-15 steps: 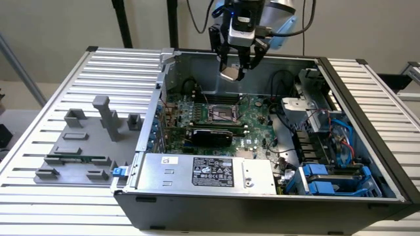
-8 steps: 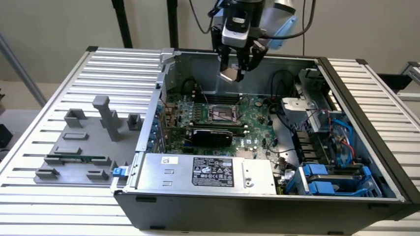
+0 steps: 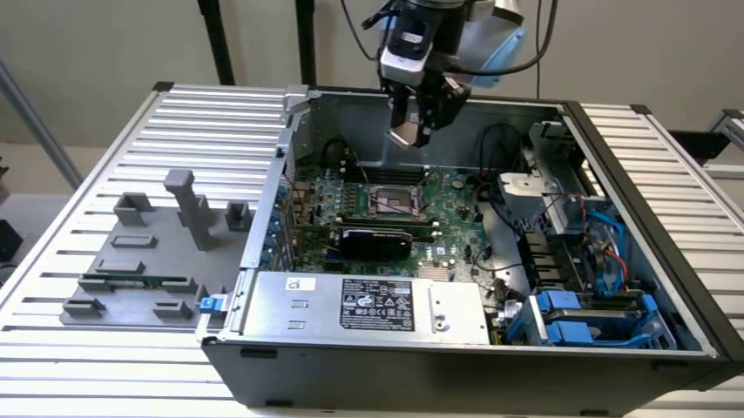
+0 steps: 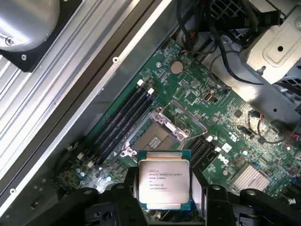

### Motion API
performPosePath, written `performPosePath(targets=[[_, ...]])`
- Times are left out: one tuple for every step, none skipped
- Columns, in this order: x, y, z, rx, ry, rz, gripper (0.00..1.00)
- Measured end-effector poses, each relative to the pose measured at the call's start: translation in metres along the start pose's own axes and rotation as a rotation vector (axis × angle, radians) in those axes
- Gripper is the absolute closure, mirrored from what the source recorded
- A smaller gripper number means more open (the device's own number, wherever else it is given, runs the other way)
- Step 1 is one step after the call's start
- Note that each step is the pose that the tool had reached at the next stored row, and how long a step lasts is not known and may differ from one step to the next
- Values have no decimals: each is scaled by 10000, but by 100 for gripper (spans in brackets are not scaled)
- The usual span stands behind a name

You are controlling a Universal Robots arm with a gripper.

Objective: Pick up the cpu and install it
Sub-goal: 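Place the cpu into insertion slot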

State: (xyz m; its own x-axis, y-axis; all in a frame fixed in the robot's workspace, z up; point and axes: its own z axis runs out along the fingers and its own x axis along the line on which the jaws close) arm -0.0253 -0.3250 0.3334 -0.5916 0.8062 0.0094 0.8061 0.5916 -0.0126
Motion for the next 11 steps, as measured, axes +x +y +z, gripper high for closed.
performPosePath(targets=[[0,0,4,-2,2,196,45],[0,0,9,-4,5,371,45],[0,0,13,-6,7,550,45],[0,0,17,-7,9,731,45],[0,0,21,-8,11,910,45],[0,0,26,-11,14,1091,45],[0,0,30,-11,15,1270,45],[0,0,35,-14,18,1466,45],[0,0,40,-15,20,1646,45],[0,1,45,-17,23,1825,45],[0,1,49,-19,25,2007,45]])
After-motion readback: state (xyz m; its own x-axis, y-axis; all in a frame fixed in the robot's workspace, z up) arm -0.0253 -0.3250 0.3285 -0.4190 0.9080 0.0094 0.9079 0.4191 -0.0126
